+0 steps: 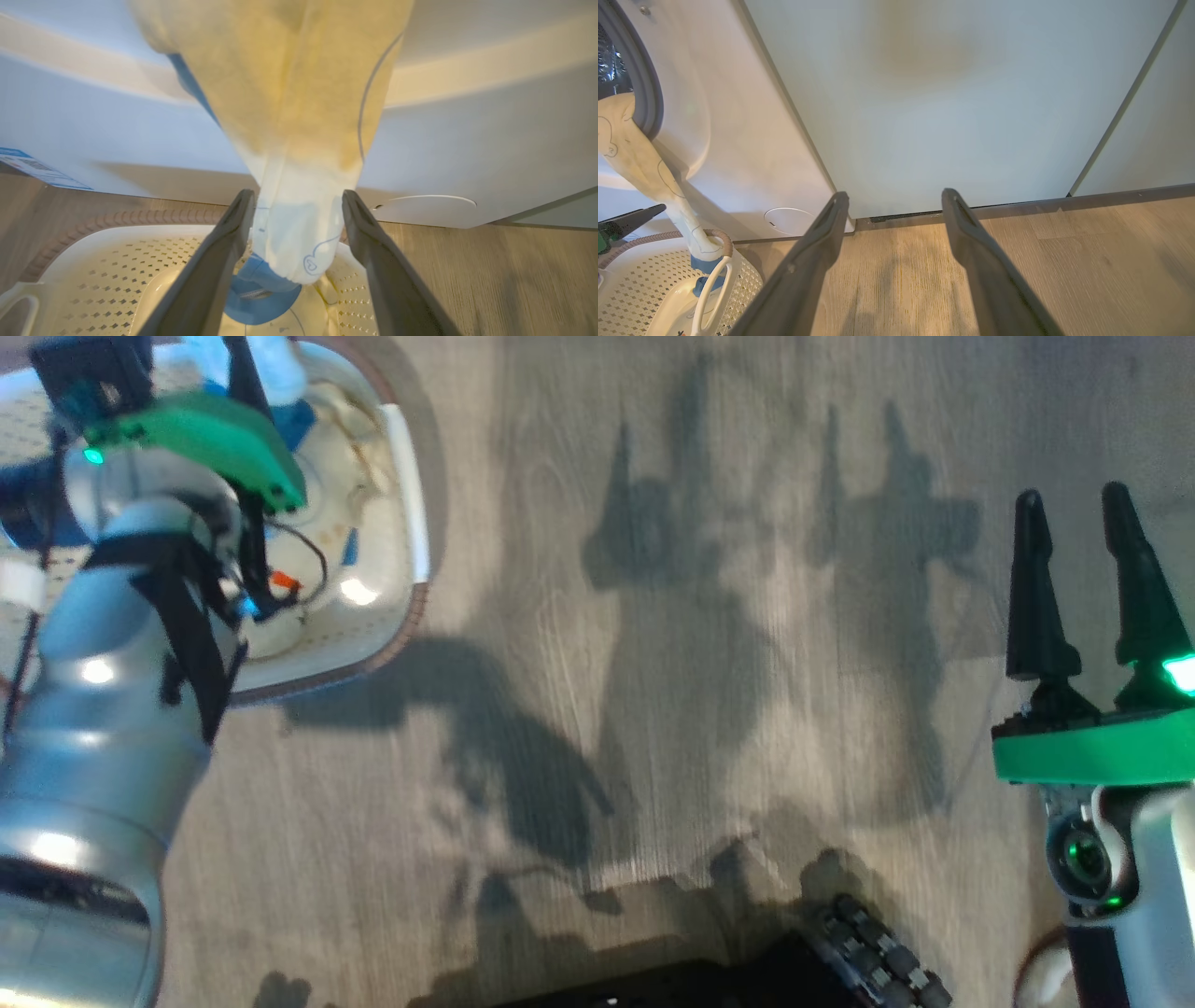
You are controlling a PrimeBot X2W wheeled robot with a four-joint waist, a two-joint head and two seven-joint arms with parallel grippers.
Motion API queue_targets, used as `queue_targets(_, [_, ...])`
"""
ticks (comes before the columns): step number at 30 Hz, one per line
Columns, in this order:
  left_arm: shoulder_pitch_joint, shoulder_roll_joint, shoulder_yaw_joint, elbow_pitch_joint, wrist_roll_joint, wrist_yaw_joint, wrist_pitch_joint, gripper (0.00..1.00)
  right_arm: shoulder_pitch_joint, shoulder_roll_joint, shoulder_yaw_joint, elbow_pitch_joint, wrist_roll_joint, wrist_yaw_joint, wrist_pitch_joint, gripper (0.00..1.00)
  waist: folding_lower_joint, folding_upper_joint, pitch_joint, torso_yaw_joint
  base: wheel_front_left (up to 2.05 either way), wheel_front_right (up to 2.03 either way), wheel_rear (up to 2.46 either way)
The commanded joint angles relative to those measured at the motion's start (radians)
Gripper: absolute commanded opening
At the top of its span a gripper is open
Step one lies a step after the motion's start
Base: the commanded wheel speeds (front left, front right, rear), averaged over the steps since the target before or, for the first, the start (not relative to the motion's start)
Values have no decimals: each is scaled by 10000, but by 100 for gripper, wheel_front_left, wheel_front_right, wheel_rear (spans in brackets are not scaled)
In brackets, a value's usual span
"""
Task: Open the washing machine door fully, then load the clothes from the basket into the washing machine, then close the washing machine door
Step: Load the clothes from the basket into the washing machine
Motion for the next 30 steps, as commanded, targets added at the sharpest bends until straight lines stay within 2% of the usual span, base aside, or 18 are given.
queue_targets(1, [-196,462,264,-93,75,-40,40,100,50,-11,173,-278,105,44,-95,100,-2,0,288,-278,0,0,0])
queue_targets(9, [-1393,413,231,955,66,-204,166,100,-129,-9,363,-211,642,44,-95,100,-2,0,685,-664,0,0,0])
queue_targets(16, [-1947,341,273,1854,54,228,293,100,-199,-8,500,-179,871,44,-95,100,-2,0,756,-798,0,0,0])
queue_targets(17, [-2006,339,260,1951,70,271,288,75,-209,-8,503,-173,888,44,-95,100,-2,0,761,-805,0,0,0])
queue_targets(18, [-2055,328,248,2035,73,281,283,40,-220,-8,497,-169,902,44,-95,100,-2,0,763,-805,0,0,0])
queue_targets(19, [-2106,319,239,2122,66,277,302,14,-231,-8,490,-175,921,44,-95,100,-2,0,766,-798,0,0,0])
queue_targets(20, [-2156,308,229,2192,60,255,304,0,-239,-8,480,-182,933,44,-95,100,-2,0,769,-785,0,0,0])
queue_targets(30, [-2176,21,20,2365,-25,-108,282,0,-108,-7,186,-206,745,44,-95,100,-2,0,453,-96,0,0,0])
